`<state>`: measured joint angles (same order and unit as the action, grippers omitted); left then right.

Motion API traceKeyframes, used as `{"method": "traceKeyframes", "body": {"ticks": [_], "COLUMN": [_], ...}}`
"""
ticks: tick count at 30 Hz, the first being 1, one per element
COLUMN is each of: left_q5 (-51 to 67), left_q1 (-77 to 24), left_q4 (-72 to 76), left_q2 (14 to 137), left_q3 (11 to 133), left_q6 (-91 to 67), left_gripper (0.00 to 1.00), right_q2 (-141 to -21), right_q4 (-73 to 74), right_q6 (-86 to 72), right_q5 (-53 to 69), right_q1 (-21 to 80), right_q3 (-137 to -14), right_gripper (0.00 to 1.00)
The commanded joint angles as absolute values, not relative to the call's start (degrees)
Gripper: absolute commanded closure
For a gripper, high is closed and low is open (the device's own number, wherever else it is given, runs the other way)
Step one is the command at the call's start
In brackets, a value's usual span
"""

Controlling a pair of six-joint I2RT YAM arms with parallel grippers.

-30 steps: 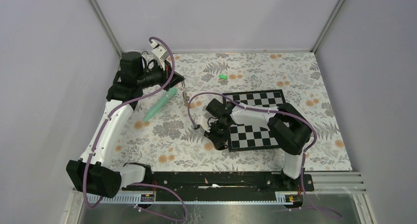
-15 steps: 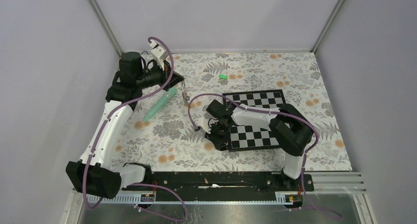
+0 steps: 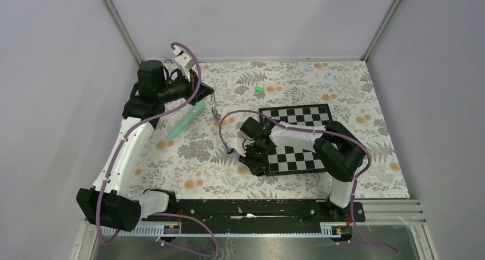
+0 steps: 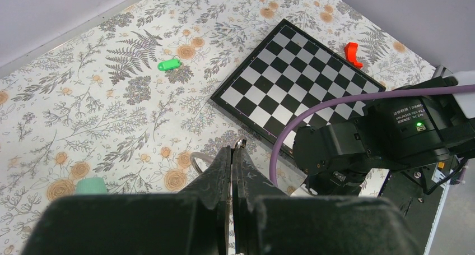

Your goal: Put the keys on the keyring

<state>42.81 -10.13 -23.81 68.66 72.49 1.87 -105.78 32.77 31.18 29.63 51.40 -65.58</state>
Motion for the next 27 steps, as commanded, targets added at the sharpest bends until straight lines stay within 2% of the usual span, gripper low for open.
{"method": "traceKeyframes", "body": {"ticks": [1,10,17,27], "left_q5": [44.65,44.82,44.96,45.24], "left_q1": [-9.76,-9.71,-9.67,-9.67], "left_q4": [-19.78,-19.6,-19.45,-19.1], "left_q2": [66.58,66.54,66.57,66.62], "left_q3": [72.25,72.19,72.16,71.91], "left_q6": [1.34,1.21,1.01,0.88], "left_gripper": [1.0,1.0,1.0,1.0], "right_q2": [-104.06,-103.9,-103.38,-101.44], "right_q4": [33.9,33.84,33.87,35.02], "right_q6": [32.23,32.59,32.83,33.56], "right_q5": [30.06,29.3,29.14,29.19], "right_q1": [52.09,52.63,52.65,52.6], "right_q3": [-65.32,-64.99,-65.04,-66.69], "right_gripper": [0.8,0.81,0.86,1.0]}}
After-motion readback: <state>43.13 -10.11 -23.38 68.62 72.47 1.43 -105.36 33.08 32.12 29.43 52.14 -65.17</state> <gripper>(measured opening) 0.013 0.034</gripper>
